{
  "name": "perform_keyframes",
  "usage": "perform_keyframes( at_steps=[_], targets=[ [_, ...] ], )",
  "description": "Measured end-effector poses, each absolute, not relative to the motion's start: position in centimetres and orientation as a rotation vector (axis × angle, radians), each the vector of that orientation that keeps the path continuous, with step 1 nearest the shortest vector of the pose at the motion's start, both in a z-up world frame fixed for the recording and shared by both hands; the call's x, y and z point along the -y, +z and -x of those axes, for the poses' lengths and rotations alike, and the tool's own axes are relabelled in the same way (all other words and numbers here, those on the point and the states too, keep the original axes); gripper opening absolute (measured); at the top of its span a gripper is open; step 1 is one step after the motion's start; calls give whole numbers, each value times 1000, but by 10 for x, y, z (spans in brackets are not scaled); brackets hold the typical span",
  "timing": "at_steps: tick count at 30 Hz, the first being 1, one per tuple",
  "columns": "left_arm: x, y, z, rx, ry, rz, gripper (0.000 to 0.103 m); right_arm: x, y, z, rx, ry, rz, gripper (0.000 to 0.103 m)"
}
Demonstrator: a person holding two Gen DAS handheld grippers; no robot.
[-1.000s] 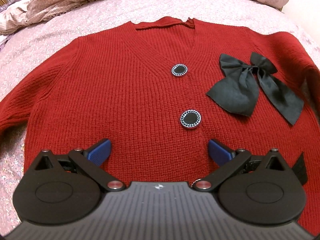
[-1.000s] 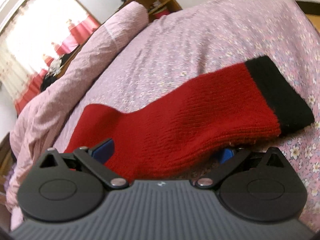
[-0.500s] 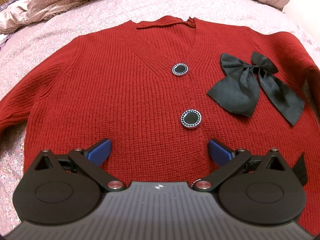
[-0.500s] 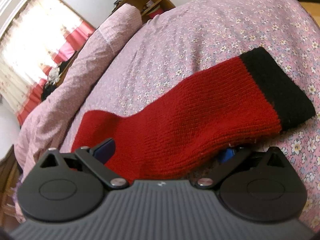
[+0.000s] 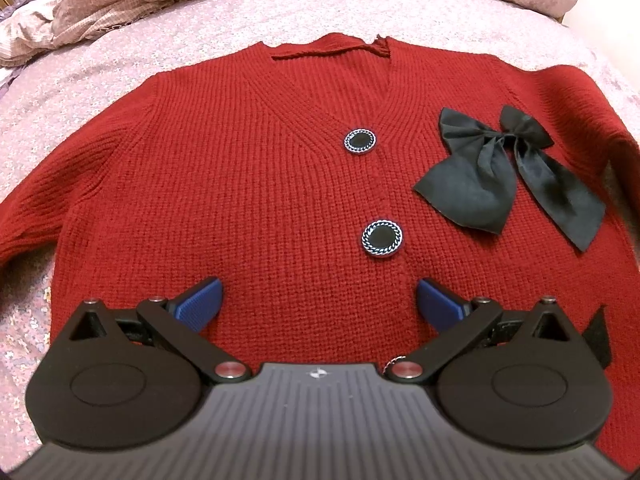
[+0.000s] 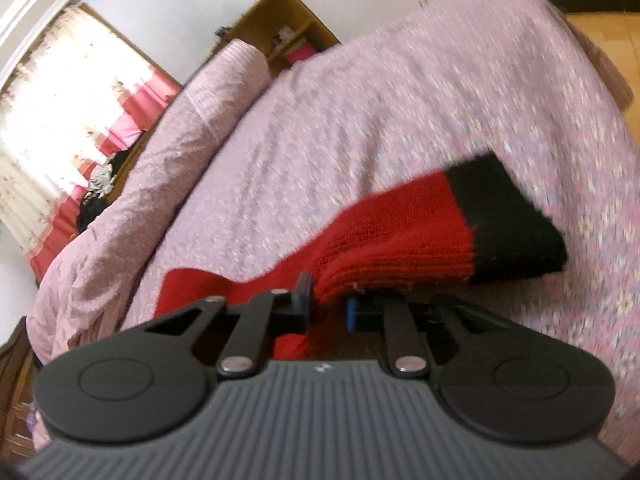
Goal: Fold small clothes
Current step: 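Lift the sleeve with the right tool and carry it across the cardigan body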
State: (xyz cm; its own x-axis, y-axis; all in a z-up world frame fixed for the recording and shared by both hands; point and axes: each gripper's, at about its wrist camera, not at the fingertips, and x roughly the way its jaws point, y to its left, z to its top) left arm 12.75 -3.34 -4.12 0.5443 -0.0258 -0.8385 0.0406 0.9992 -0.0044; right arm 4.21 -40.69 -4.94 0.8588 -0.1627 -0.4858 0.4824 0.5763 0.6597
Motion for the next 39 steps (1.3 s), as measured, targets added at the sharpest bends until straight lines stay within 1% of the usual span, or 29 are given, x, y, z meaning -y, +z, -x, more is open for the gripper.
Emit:
perform_keyframes(
  at_steps=[6, 18, 27, 39],
  targets=[
    [28, -35, -124, -1001, -29, -3, 103, 407, -22, -45, -330, -325, -804, 15],
    [-5, -12, -113, -928, 62, -26, 103, 386, 32, -65, -247, -165, -709, 15],
    [-37, -4, -111, -912, 132, 1, 103, 340, 63, -89, -222, -9, -647, 15],
    [-83, 1, -103, -884, 250, 31, 103, 248, 81, -126, -239, 190, -528, 15]
  ],
)
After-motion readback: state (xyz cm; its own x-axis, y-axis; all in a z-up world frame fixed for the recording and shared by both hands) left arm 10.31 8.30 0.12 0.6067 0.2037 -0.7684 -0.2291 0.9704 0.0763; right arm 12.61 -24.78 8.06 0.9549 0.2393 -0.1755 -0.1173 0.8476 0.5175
